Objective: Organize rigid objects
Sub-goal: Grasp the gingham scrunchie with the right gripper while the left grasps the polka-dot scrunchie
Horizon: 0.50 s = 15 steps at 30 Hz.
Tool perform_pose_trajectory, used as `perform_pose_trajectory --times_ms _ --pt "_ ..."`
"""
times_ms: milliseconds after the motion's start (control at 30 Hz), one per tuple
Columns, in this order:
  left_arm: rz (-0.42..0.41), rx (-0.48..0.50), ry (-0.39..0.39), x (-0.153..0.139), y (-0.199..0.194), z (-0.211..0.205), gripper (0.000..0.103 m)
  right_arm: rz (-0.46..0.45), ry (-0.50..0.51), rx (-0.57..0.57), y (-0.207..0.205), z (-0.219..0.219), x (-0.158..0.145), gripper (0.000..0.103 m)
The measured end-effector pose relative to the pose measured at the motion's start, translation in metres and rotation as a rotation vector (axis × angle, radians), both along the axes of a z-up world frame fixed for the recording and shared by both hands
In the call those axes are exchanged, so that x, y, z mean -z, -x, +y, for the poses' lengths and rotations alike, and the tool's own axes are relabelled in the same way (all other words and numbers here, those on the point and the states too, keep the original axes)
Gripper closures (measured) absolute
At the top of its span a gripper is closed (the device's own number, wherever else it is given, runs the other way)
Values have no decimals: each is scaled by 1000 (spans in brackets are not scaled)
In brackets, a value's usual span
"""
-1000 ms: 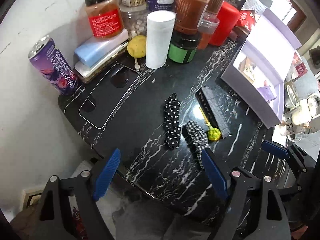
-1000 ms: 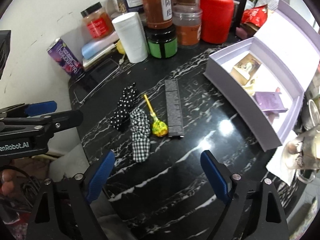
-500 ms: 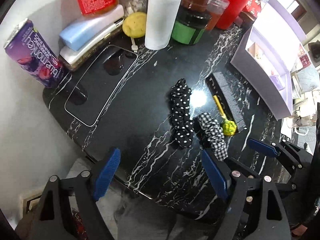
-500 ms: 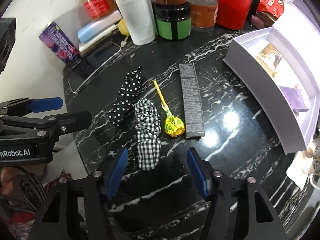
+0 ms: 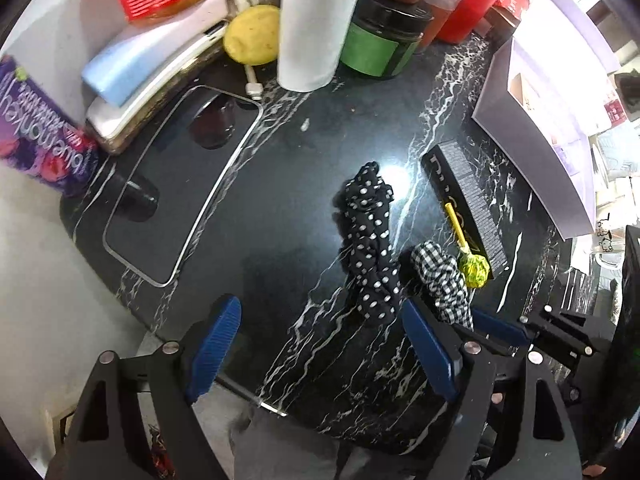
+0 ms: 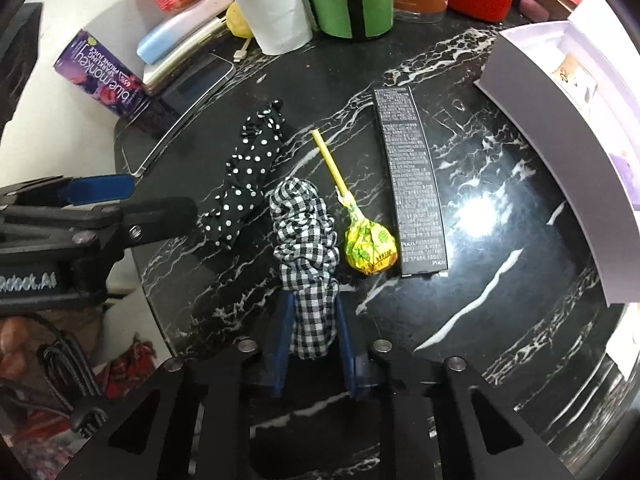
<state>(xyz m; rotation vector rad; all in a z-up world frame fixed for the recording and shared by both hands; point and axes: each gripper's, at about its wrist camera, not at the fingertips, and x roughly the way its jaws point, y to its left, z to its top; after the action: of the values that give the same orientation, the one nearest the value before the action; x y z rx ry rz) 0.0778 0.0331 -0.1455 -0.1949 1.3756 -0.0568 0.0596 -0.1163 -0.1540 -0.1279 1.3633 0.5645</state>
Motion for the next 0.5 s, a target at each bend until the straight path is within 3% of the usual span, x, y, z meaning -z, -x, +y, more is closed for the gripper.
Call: perform_pose_trajectory --times_ms 233,500 --pt "1 38 28 7 -16 -18 20 34 -10 15 5 -20 -1 84" --pt "35 20 32 25 -27 -29 34 63 6 29 13 -49 -1 84"
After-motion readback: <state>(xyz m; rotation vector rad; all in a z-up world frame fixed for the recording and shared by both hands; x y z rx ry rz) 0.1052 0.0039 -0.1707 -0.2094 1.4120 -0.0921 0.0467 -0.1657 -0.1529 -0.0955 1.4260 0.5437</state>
